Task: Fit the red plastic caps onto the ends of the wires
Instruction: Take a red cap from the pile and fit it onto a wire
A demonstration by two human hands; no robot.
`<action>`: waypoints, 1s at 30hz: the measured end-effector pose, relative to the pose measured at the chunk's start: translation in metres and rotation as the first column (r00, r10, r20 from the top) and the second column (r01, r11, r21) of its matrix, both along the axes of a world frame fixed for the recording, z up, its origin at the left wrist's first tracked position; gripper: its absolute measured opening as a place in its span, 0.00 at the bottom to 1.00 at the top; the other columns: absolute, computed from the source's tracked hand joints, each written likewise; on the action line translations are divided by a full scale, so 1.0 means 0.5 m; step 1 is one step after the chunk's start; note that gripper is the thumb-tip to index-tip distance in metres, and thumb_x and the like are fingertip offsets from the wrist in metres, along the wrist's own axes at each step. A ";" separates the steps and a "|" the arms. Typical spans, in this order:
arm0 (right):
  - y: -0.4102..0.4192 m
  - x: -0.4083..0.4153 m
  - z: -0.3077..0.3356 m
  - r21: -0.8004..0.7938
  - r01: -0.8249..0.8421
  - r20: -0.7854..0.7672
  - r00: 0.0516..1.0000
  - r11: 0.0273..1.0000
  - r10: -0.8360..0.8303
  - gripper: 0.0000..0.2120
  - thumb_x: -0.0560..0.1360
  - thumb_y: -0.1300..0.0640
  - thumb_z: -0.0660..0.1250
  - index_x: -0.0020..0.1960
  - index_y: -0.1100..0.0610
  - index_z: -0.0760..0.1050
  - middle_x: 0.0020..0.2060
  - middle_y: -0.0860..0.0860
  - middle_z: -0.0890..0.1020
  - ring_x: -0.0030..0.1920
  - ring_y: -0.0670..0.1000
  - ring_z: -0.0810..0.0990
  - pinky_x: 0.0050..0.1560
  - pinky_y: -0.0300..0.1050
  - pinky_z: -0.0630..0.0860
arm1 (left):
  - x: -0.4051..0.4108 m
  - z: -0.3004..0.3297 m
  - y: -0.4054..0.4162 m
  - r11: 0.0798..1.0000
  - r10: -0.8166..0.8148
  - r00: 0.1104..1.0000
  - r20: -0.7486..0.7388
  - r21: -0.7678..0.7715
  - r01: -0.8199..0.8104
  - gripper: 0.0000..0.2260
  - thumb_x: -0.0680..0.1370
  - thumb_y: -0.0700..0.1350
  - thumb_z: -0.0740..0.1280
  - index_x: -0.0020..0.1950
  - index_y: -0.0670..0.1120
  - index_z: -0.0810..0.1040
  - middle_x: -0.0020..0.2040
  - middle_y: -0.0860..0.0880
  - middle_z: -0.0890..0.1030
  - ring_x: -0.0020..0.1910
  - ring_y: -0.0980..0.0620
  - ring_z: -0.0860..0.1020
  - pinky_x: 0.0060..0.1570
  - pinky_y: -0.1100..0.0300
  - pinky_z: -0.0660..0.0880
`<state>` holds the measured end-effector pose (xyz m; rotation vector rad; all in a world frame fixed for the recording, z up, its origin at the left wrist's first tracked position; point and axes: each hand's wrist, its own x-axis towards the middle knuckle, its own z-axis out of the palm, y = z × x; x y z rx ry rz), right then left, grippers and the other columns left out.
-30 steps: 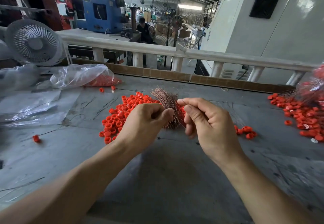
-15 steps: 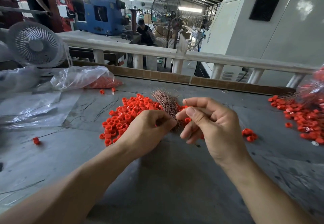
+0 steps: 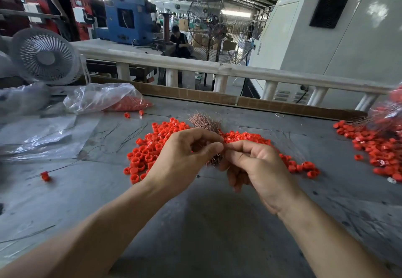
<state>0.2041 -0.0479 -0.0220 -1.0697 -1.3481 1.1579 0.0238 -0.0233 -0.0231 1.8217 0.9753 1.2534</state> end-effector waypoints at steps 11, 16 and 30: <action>0.003 0.008 -0.005 0.014 0.017 0.080 0.997 1.000 -0.018 0.06 0.80 0.63 0.69 0.45 0.59 0.82 0.33 0.56 0.83 0.25 0.49 0.73 0.21 0.40 0.68 | 0.001 0.009 -0.008 0.996 0.076 0.988 -0.133 0.061 -0.068 0.07 0.75 0.40 0.76 0.43 0.52 0.84 0.38 0.55 0.84 0.36 0.57 0.80 0.36 0.66 0.76; 0.001 0.005 -0.006 0.028 0.014 0.120 0.993 1.000 -0.017 0.06 0.79 0.59 0.70 0.44 0.56 0.83 0.30 0.54 0.81 0.26 0.48 0.72 0.22 0.40 0.65 | 0.000 0.010 -0.006 0.994 0.103 0.989 -0.109 0.036 -0.100 0.10 0.75 0.39 0.76 0.41 0.55 0.83 0.36 0.57 0.83 0.34 0.62 0.78 0.35 0.69 0.73; 0.001 0.002 -0.004 0.061 0.043 0.078 0.996 0.997 -0.047 0.06 0.80 0.59 0.69 0.45 0.59 0.81 0.27 0.53 0.78 0.21 0.47 0.67 0.20 0.36 0.59 | -0.006 0.012 0.001 0.988 0.127 0.982 0.141 -0.100 -0.114 0.06 0.77 0.38 0.74 0.42 0.47 0.83 0.28 0.56 0.78 0.27 0.61 0.73 0.28 0.69 0.70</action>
